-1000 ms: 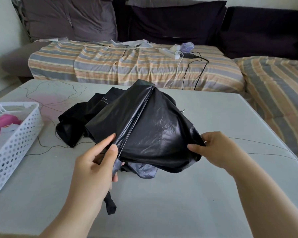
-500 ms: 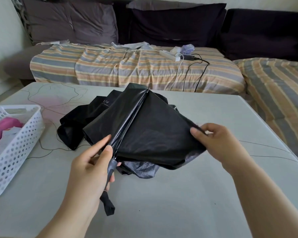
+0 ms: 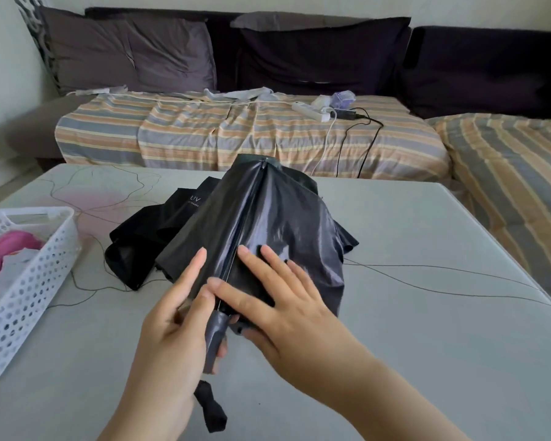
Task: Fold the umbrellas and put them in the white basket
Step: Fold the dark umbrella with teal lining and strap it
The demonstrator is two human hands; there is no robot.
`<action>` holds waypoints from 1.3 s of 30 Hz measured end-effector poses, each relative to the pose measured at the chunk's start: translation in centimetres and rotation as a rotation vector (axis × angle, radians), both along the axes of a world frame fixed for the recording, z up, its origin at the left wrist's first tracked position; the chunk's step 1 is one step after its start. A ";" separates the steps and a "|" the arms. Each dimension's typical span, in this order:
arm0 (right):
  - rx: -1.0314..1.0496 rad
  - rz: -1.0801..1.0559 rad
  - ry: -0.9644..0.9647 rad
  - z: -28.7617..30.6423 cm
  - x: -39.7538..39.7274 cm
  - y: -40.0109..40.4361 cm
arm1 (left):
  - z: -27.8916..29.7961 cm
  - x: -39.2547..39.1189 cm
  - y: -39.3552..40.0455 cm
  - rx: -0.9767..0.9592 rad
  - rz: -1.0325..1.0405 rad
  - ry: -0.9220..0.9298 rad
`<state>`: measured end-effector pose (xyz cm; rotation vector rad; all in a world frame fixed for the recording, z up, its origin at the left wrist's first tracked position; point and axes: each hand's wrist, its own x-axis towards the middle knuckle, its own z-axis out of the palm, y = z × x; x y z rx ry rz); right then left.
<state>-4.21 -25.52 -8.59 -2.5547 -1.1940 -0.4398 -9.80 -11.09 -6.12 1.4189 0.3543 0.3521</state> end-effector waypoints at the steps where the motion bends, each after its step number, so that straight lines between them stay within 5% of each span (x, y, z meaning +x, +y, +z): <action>1: -0.016 0.018 -0.039 -0.3 0.0 0.1 | 0.1 0.1 0.1 -0.033 -0.013 -0.004; 8: 0.333 -0.080 -0.314 0.6 2.1 -2.2 | 0.9 0.6 1.3 -0.120 -0.026 -0.007; 12: 0.521 -0.302 -0.299 0.7 1.7 -2.3 | 1.0 0.8 1.6 -0.091 0.037 -0.017; 18: 0.683 -0.592 0.271 1.9 0.7 -0.3 | 0.6 0.7 1.0 -0.065 0.069 -0.012; 23: 0.719 -0.412 -0.154 3.1 -0.1 -0.8 | 0.2 1.0 0.3 -0.058 0.133 -0.018; 29: 0.895 -0.517 0.382 3.3 0.1 -1.6 | -0.3 1.0 -0.3 -0.054 0.157 -0.013; 34: 0.765 -0.342 0.066 3.3 -1.4 -1.0 | -0.6 1.3 -0.4 -0.097 0.172 0.000; 36: 0.906 -0.212 0.163 3.4 -1.6 -1.3 | -0.6 1.3 -0.5 -0.100 0.160 -0.004; 39: 1.294 -0.141 0.590 4.2 -1.7 -0.9 | -0.4 1.1 -0.7 -0.070 0.137 -0.007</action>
